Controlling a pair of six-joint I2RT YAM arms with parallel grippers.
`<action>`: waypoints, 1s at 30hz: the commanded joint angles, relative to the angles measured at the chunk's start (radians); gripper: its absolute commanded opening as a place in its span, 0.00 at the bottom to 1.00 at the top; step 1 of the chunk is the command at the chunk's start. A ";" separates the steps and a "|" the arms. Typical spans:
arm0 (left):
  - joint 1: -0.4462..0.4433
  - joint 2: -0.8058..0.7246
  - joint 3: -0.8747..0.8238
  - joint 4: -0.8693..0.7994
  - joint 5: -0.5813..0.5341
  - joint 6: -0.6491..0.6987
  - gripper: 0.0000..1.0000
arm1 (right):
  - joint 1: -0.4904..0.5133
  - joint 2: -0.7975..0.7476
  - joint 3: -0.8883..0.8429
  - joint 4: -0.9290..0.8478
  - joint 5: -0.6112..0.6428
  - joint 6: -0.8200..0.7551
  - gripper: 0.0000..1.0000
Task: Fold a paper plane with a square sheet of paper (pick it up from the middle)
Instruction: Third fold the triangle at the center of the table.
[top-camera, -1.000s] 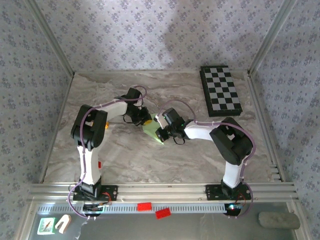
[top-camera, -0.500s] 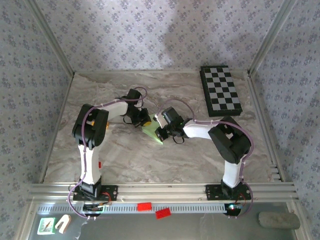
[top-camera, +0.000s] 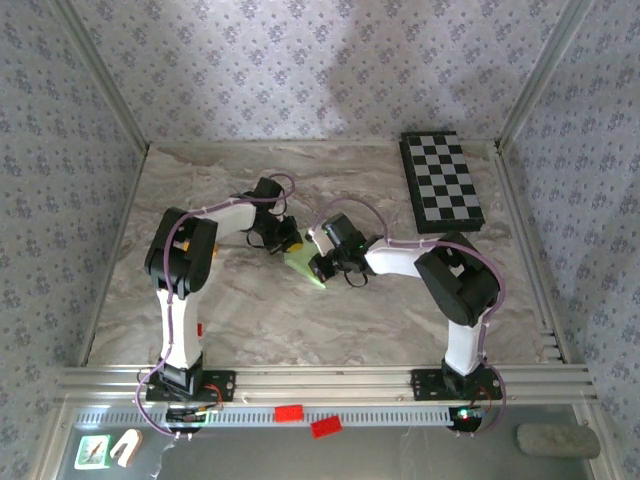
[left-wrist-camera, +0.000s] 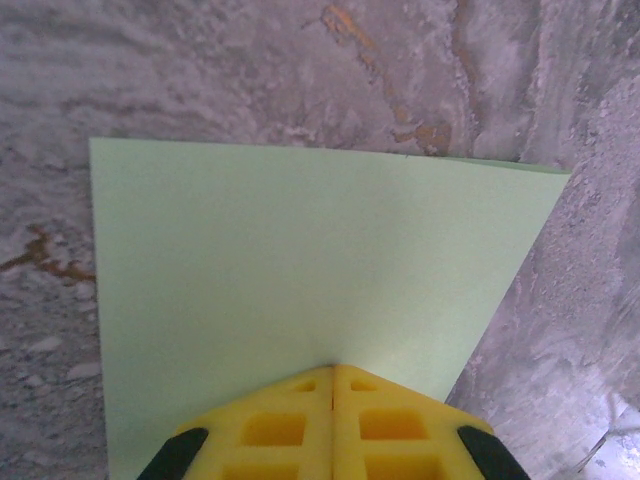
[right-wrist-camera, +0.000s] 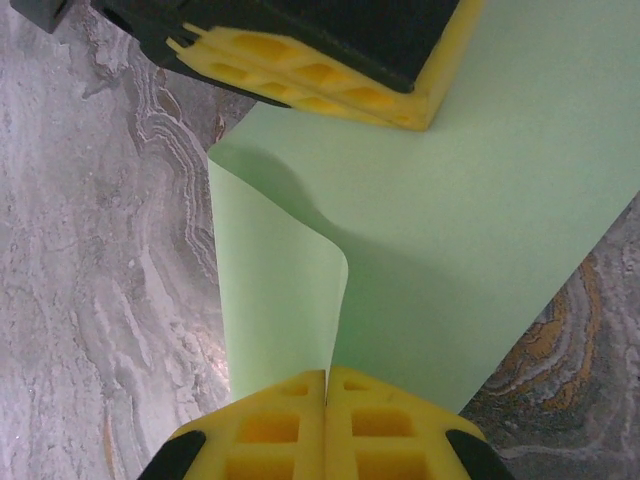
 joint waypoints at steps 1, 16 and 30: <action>0.003 0.029 0.009 -0.041 -0.002 0.019 0.07 | -0.007 0.018 0.026 -0.025 -0.023 0.003 0.02; 0.001 0.027 0.005 -0.039 0.005 0.022 0.07 | -0.008 0.033 0.040 -0.040 -0.024 -0.003 0.02; 0.001 0.023 0.010 -0.039 0.006 0.021 0.07 | -0.008 0.049 0.052 -0.060 -0.027 -0.002 0.02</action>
